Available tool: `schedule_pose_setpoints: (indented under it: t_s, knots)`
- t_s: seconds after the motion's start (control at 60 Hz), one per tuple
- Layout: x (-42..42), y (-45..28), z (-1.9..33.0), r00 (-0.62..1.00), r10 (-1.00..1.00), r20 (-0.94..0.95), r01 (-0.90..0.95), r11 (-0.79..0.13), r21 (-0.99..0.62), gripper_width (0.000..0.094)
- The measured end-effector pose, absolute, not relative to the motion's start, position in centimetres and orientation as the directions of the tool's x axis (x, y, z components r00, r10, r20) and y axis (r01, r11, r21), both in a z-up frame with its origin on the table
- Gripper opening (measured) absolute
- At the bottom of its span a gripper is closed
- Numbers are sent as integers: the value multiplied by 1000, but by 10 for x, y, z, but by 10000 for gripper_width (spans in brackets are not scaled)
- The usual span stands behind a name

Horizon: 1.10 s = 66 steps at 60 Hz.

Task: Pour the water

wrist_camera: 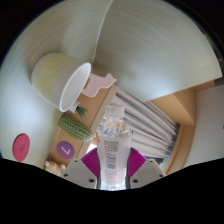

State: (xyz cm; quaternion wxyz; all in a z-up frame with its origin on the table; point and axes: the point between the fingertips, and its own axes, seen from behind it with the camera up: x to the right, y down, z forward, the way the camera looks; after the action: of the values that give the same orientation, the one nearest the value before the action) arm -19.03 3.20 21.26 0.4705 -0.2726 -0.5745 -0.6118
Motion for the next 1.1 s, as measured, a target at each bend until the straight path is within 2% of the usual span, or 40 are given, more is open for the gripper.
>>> schedule_pose_setpoints:
  t_s: [0.05, 0.117, 0.2, 0.3, 0.367, 0.5, 0.633, 0.817, 0.967, 0.983, 1.1]
  knots:
    - [-184, 28, 229, -275, -270, 923, 946, 92, 310, 325]
    - [-169, 26, 251, -42, -233, 972, 990, 122, 72, 324]
    - [-150, 22, 264, 263, -182, 947, 962, 125, -243, 324]
    - [-134, 11, 287, 492, -162, 855, 868, 163, -468, 325]
    - [-125, 11, 283, 648, -128, 751, 760, 169, -627, 325]
    - [-95, 15, 261, 882, -52, 469, 472, 104, -875, 326]
    - [-89, 23, 213, 979, 58, 194, 195, -14, -981, 325]
    - [-90, 33, 140, 991, 114, 65, 81, -144, -986, 326]
    - [-91, 40, 101, 991, 131, -11, 17, -212, -977, 355]
    - [-89, 39, 109, 992, 128, -16, 10, -199, -980, 353]
    - [-91, 35, 105, 992, 127, 23, 45, -168, -985, 362]
